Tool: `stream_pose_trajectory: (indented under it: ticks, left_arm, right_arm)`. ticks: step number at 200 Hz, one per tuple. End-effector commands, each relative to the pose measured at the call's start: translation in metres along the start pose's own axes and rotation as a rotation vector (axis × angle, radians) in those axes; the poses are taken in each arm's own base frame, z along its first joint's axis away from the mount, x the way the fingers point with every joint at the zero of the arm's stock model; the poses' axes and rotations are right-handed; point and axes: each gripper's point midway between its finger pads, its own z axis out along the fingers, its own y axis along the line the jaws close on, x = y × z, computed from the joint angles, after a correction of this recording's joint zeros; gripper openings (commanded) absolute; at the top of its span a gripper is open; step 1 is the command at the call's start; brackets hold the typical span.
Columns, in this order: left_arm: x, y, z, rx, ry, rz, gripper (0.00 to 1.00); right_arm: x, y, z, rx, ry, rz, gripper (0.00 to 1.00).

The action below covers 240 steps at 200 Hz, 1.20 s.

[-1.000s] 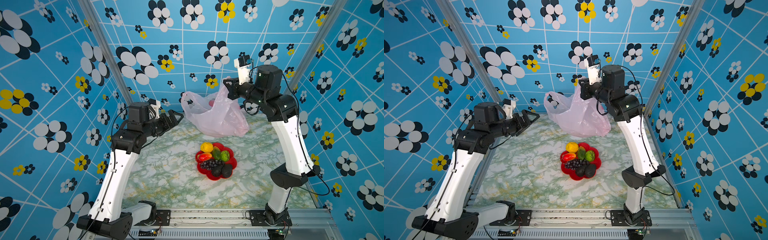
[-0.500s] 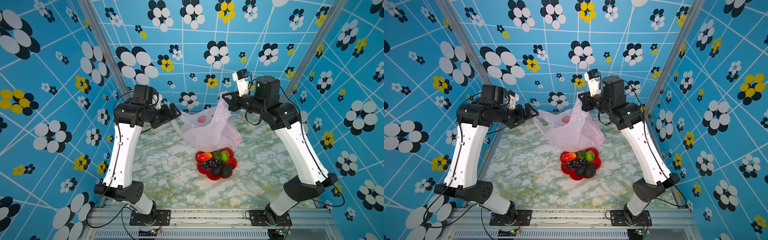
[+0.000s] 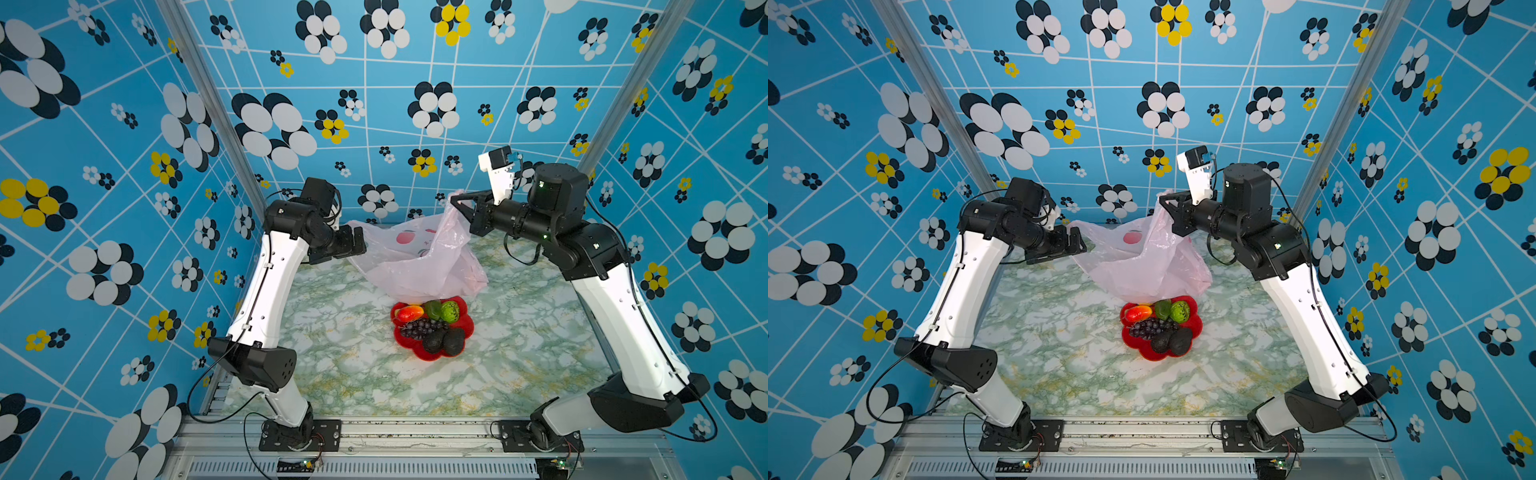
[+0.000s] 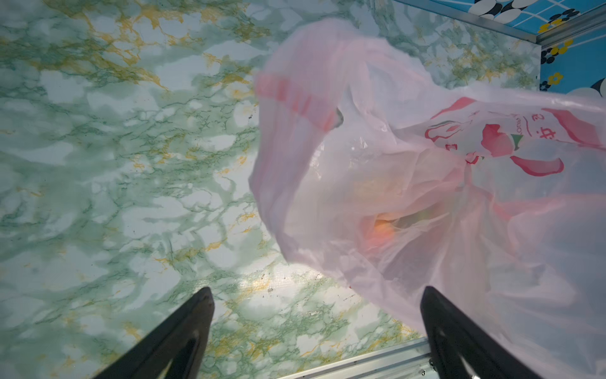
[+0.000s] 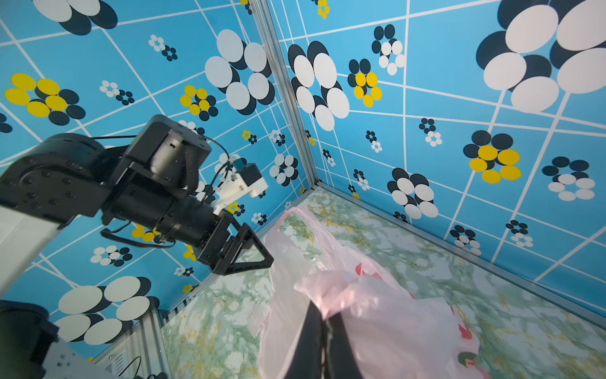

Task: Place the fruits into the plastic bag
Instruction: Shake the plastic bag at the top-center of the table.

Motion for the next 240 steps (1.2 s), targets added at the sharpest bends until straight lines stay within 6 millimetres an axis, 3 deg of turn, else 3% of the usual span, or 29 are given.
stream_pose_trajectory:
  ticks: [1, 28, 43, 54, 64, 80, 111, 125, 145, 166, 171, 174, 181, 194, 204, 217, 225, 227, 234, 240]
  left_arm:
    - [-0.02, 0.005, 0.011, -0.053, -0.035, 0.049, 1.0]
    - [-0.035, 0.005, 0.02, -0.067, -0.059, 0.065, 0.98]
    - [-0.039, 0.004, 0.03, -0.063, -0.042, 0.062, 0.88]
    - [-0.039, 0.003, 0.034, -0.061, -0.03, 0.061, 0.71]
    - [-0.039, 0.003, 0.035, -0.061, -0.027, 0.057, 0.48]
    - [-0.044, -0.001, 0.032, -0.046, -0.049, 0.045, 0.01]
    - [-0.073, -0.032, 0.004, 0.078, -0.168, -0.012, 0.0]
    - [-0.095, -0.052, -0.024, 0.166, -0.274, -0.047, 0.0]
    - [-0.126, -0.09, -0.086, 0.349, -0.487, -0.062, 0.0]
    - [-0.142, -0.121, -0.172, 0.527, -0.732, -0.031, 0.0]
    - [-0.146, -0.126, -0.183, 0.551, -0.772, -0.019, 0.0]
    - [-0.142, -0.129, -0.204, 0.575, -0.816, -0.003, 0.0]
    - [-0.138, -0.136, -0.236, 0.612, -0.896, 0.037, 0.0]
    - [-0.122, -0.148, -0.275, 0.633, -1.004, 0.128, 0.0]
    - [-0.105, -0.153, -0.289, 0.613, -1.042, 0.195, 0.0]
    - [-0.083, -0.151, -0.277, 0.55, -1.015, 0.26, 0.0]
    - [-0.067, -0.142, -0.255, 0.478, -0.977, 0.286, 0.0]
    - [-0.065, -0.139, -0.242, 0.453, -0.954, 0.287, 0.0]
    - [-0.048, -0.124, -0.223, 0.399, -0.928, 0.288, 0.0]
    - [-0.035, -0.106, -0.186, 0.343, -0.859, 0.261, 0.0]
  right_arm:
    - [-0.005, 0.005, -0.012, -0.015, -0.033, -0.025, 0.0]
    - [0.002, 0.008, -0.015, -0.033, -0.013, -0.009, 0.0]
    - [0.006, 0.006, -0.015, -0.019, -0.003, -0.001, 0.0]
    - [0.009, 0.002, -0.016, 0.004, 0.004, 0.007, 0.0]
    - [0.011, -0.001, -0.017, 0.021, 0.005, 0.012, 0.0]
    - [0.016, -0.014, -0.015, 0.086, 0.008, 0.027, 0.0]
    - [0.026, -0.068, 0.003, 0.334, 0.035, 0.029, 0.0]
    - [0.004, -0.084, 0.01, 0.386, -0.018, 0.019, 0.0]
    - [-0.06, -0.077, 0.005, 0.381, -0.186, -0.029, 0.0]
    - [-0.142, -0.037, -0.035, 0.268, -0.432, -0.083, 0.0]
    - [-0.157, -0.026, -0.046, 0.232, -0.481, -0.096, 0.0]
    - [-0.165, -0.018, -0.055, 0.211, -0.513, -0.104, 0.0]
    - [-0.181, -0.004, -0.072, 0.167, -0.573, -0.119, 0.0]
    - [-0.194, 0.018, -0.098, 0.095, -0.632, -0.133, 0.0]
    - [-0.186, 0.026, -0.104, 0.062, -0.606, -0.135, 0.0]
    - [-0.15, 0.019, -0.09, 0.072, -0.483, -0.112, 0.0]
    - [-0.11, 0.004, -0.071, 0.096, -0.382, -0.068, 0.0]
    - [-0.097, 0.0, -0.063, 0.102, -0.353, -0.053, 0.0]
    - [-0.047, -0.017, -0.043, 0.126, -0.251, 0.008, 0.0]
    - [-0.002, -0.034, -0.028, 0.174, -0.161, 0.076, 0.0]
